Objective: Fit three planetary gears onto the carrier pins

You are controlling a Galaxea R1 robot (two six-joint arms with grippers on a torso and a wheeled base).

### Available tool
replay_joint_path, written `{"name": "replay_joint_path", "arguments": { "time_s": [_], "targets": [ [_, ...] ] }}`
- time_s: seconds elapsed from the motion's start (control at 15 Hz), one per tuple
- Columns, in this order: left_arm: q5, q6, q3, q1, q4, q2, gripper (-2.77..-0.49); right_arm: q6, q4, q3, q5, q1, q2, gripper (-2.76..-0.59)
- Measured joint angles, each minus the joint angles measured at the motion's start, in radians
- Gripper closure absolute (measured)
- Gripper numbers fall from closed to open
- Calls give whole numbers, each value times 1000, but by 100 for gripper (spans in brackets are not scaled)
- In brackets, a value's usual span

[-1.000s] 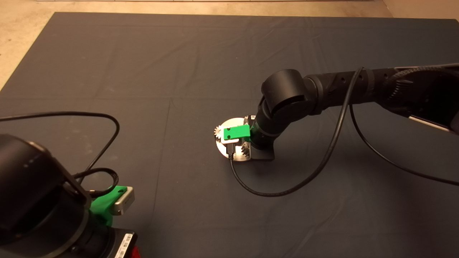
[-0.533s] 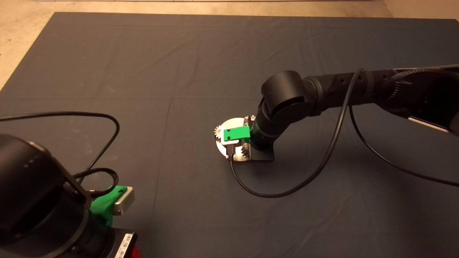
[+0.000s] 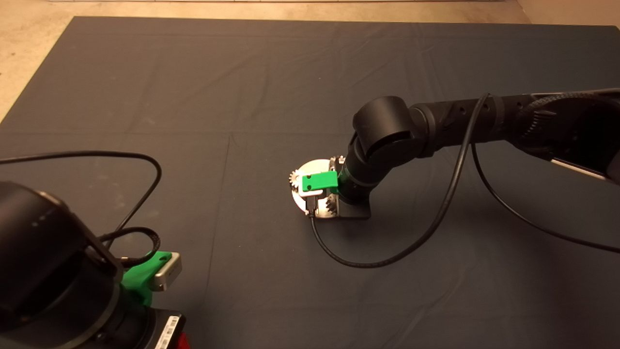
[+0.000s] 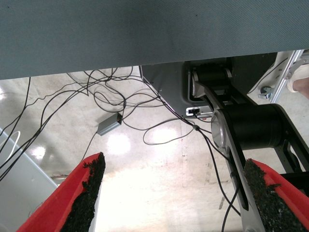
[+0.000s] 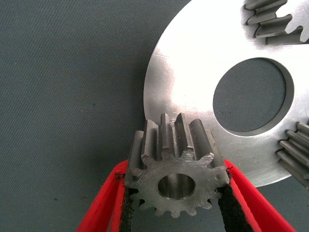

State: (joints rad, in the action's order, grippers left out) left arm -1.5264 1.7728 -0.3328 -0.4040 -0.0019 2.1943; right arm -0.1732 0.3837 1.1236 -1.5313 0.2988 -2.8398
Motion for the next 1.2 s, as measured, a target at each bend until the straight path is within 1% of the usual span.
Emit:
{"name": "replay_joint_path", "arguments": {
  "time_s": [0.4,0.47,0.67,0.73,0.8,0.93,1.0,1.07,1.13,1.2],
  "targets": [
    [0,0,0,0,0,0,-204,0,0,1,0,0,0,-108],
    [0,0,0,0,0,0,-204,0,0,4,1,0,0,-114],
    [0,0,0,0,0,0,-204,3,0,17,1,1,0,-117],
    [0,0,0,0,0,0,-204,6,0,22,1,1,0,-128],
    [0,0,0,3,0,0,-204,8,0,24,1,0,0,-129],
    [0,0,0,3,-1,0,-204,8,0,24,1,1,0,-144],
    [0,0,0,3,-1,0,-204,8,-2,24,1,1,1,-144],
    [0,0,0,3,-1,0,-204,8,-15,15,2,9,6,-146],
    [0,0,0,3,-1,0,-204,8,-38,-1,2,24,12,-155],
    [0,0,0,3,-1,0,-204,8,-82,-23,1,48,19,-158]
  ]
}}
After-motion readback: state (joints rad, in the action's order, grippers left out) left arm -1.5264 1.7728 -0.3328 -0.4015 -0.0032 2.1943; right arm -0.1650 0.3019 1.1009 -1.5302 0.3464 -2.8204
